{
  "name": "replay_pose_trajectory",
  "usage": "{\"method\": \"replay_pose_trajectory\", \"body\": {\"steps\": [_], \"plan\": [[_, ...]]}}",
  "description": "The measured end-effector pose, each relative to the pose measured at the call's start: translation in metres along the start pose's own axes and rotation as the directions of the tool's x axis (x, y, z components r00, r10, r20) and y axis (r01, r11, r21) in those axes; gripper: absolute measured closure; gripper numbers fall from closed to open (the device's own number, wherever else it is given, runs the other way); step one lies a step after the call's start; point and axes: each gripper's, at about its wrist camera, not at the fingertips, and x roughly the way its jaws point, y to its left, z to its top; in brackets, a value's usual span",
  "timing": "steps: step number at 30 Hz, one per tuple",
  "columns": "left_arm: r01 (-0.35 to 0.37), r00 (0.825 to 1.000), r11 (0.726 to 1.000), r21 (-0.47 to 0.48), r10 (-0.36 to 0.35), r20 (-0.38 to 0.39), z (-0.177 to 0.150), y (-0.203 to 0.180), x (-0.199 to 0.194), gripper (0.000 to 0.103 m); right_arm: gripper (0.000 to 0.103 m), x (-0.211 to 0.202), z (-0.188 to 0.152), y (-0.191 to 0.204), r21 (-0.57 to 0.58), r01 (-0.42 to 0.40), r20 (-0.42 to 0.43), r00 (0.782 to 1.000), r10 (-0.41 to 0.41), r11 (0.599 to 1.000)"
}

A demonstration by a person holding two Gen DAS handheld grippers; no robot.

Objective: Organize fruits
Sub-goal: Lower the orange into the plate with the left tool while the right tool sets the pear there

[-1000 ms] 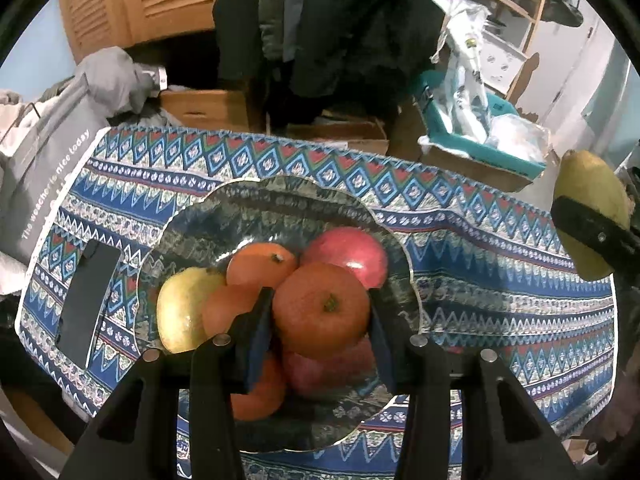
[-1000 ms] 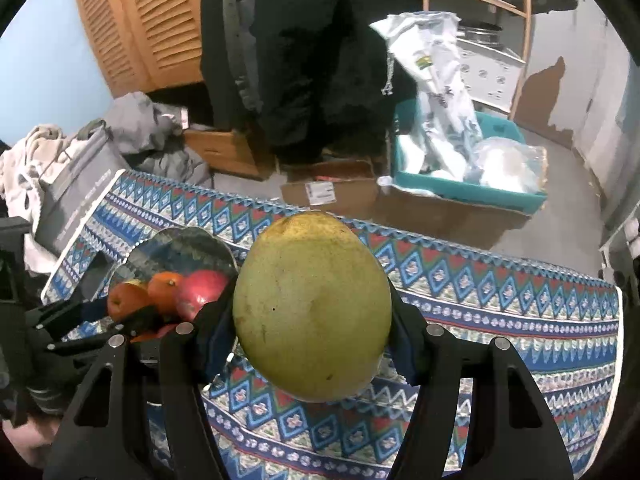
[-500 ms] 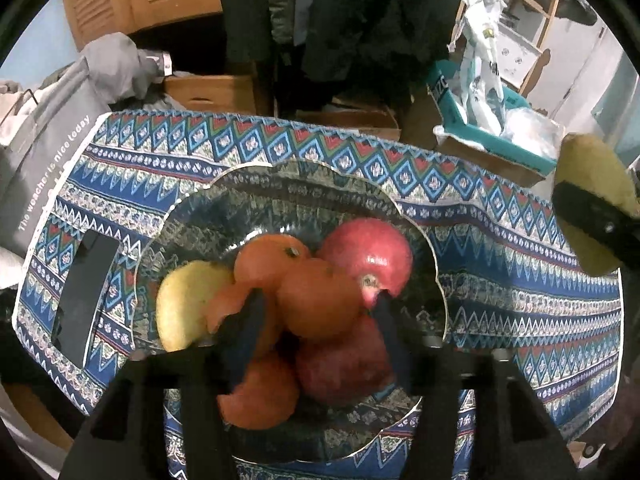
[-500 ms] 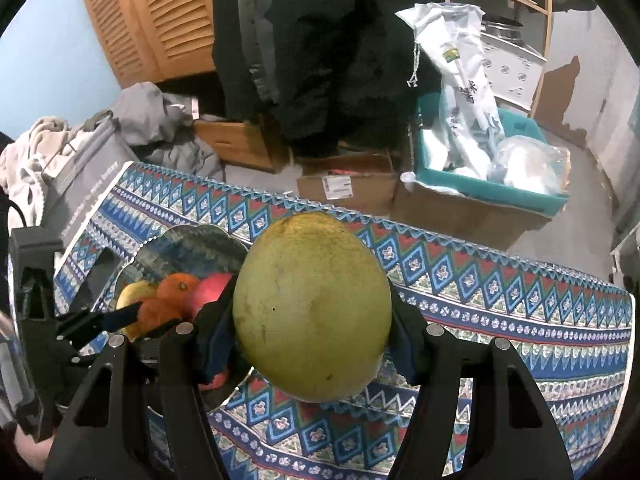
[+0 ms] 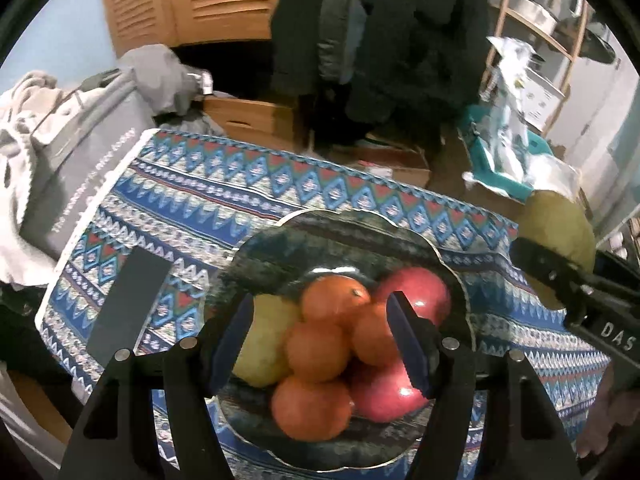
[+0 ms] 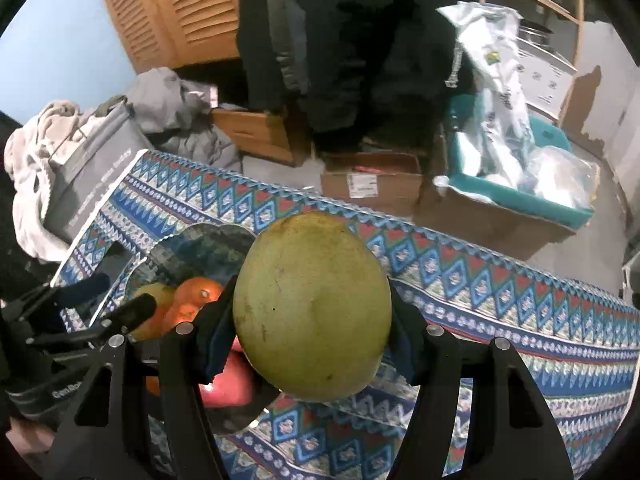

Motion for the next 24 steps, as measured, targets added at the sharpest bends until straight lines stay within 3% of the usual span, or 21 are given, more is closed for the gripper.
{"method": "replay_pose_trajectory", "body": {"steps": [8,14,20,24], "plan": [[-0.076,0.997,0.996,-0.053,0.077,0.025,0.002,0.032,-0.002,0.033,0.038,0.032,0.01,0.034,-0.065,-0.039,-0.042,0.998,0.037,0.997],[-0.078,0.997,0.99,-0.118,0.079,0.007,0.003,0.057,0.0,0.033,0.038,0.057,0.017,0.057,-0.111,-0.069,-0.087,0.994,0.059,0.991],[-0.082,0.996,0.987,-0.138,0.084,0.009,0.006,0.065,-0.001,0.033,0.038,0.076,0.02,0.08,-0.192,-0.076,-0.126,0.991,0.053,0.978],[-0.081,0.997,0.987,-0.139,0.083,0.009,0.007,0.065,-0.001,0.033,0.037,0.083,0.021,0.082,-0.185,-0.094,-0.148,0.987,0.067,0.978]]}}
